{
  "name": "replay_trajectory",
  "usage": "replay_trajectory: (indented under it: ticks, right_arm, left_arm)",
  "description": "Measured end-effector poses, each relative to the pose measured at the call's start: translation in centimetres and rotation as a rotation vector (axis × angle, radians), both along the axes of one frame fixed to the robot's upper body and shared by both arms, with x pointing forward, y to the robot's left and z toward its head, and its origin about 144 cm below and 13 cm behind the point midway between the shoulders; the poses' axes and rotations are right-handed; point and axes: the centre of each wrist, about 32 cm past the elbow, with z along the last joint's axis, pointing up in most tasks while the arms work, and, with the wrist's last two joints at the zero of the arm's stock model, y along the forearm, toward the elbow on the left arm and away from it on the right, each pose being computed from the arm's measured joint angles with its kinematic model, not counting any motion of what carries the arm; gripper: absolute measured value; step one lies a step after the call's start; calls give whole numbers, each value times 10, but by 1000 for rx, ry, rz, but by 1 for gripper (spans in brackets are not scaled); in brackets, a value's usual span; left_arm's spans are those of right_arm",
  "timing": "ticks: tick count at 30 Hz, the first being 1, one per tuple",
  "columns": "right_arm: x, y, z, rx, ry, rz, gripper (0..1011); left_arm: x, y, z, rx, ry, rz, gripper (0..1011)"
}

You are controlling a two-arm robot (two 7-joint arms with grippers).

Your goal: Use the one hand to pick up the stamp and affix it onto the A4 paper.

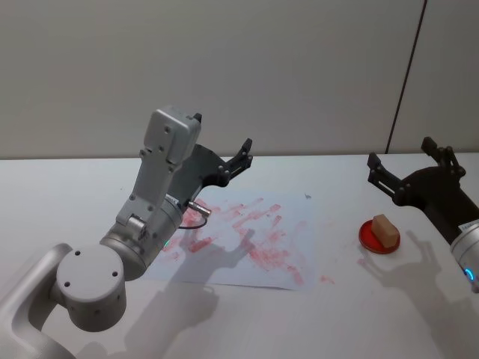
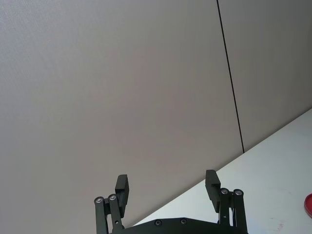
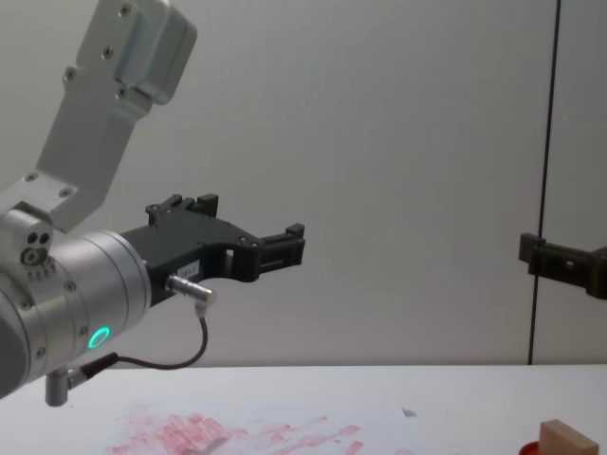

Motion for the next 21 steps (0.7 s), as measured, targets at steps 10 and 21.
replay_trajectory:
  ticks: [10, 21]
  right_arm:
    - [0, 0, 0, 0, 0, 0, 1001]
    - [0, 0, 0, 0, 0, 0, 1001]
  left_arm:
    - [0, 0, 0, 0, 0, 0, 1001]
    - [0, 0, 0, 0, 0, 0, 1001]
